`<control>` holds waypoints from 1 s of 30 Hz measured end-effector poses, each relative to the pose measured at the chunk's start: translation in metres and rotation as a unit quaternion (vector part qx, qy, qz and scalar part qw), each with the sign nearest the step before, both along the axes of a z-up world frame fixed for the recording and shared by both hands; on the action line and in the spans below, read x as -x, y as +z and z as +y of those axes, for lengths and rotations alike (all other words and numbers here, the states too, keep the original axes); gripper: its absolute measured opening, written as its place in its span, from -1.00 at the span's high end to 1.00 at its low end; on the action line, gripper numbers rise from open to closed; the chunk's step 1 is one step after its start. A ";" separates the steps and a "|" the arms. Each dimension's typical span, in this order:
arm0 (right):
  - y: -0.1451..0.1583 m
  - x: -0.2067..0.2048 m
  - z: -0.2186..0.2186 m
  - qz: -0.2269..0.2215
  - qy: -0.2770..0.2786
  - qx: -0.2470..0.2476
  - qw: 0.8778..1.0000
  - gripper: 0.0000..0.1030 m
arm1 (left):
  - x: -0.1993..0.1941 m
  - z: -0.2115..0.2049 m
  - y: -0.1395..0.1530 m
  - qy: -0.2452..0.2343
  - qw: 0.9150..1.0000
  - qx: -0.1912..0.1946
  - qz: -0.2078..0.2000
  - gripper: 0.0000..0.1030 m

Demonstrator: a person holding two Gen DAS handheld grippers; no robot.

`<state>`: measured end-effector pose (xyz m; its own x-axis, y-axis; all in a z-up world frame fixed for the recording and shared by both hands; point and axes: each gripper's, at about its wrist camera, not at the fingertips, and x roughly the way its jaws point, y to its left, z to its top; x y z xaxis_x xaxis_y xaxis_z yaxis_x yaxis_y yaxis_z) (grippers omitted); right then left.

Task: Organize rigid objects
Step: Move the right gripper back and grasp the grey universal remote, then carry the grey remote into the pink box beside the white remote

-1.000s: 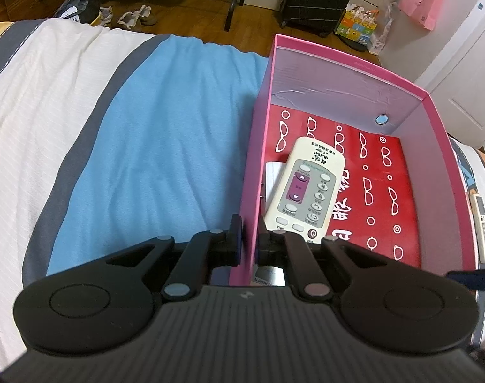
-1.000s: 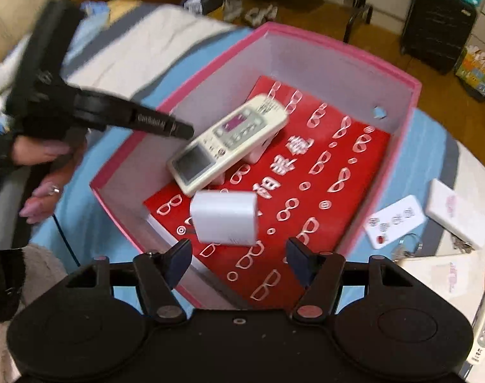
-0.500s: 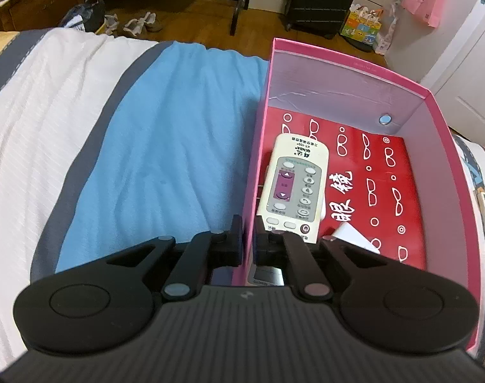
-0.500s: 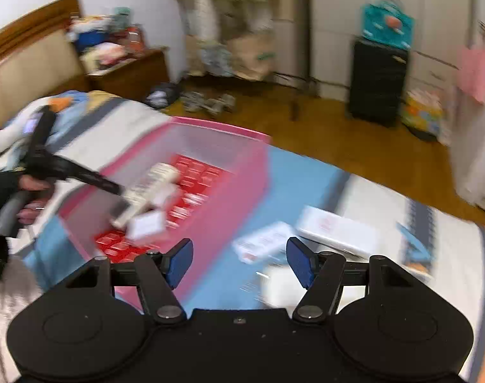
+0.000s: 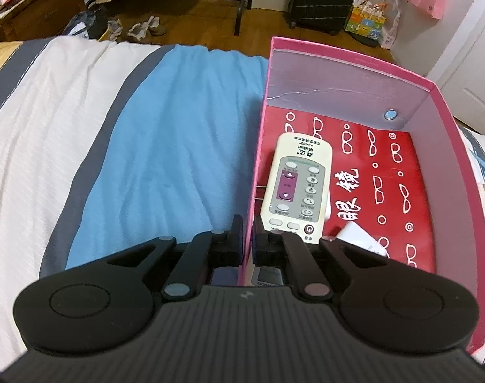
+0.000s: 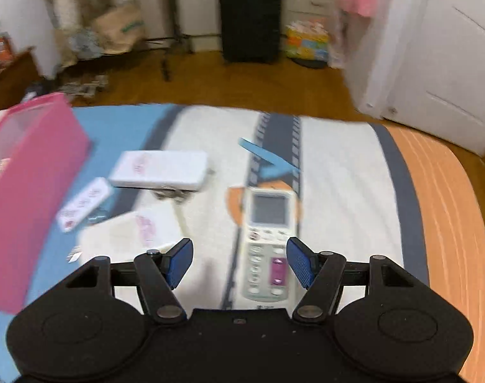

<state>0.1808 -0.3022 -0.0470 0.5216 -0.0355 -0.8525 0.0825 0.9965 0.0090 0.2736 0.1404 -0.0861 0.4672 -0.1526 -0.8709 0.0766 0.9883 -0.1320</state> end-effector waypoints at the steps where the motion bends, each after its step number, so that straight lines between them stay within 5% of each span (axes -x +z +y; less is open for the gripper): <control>1: -0.007 -0.003 0.003 0.012 -0.003 0.008 1.000 -0.35 | 0.000 0.000 0.000 0.000 1.000 0.000 0.000 0.92; 7: -0.035 -0.024 0.002 0.042 -0.057 0.064 0.995 -0.35 | 0.000 0.002 -0.001 -0.006 1.000 0.004 -0.004 0.92; 12: -0.050 -0.035 -0.020 0.054 -0.094 -0.005 0.994 -0.39 | -0.001 0.002 -0.002 -0.009 1.000 0.004 -0.005 0.92; 14: -0.056 -0.039 -0.018 0.055 -0.082 0.001 0.995 -0.42 | -0.001 0.000 -0.003 -0.011 1.000 -0.002 -0.005 0.91; 17: -0.054 -0.039 -0.006 0.050 -0.060 0.027 0.997 -0.12 | 0.000 0.000 -0.003 -0.011 1.000 -0.002 -0.005 0.91; 30: -0.047 -0.028 0.005 0.057 -0.035 -0.004 0.998 -0.13 | 0.001 0.000 -0.001 -0.006 1.000 0.000 -0.005 0.92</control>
<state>0.2089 -0.2974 -0.0938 0.4170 -0.0616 -0.9068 0.1529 0.9882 0.0032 0.2723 0.1407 -0.0870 0.4740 -0.1588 -0.8661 0.0903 0.9872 -0.1316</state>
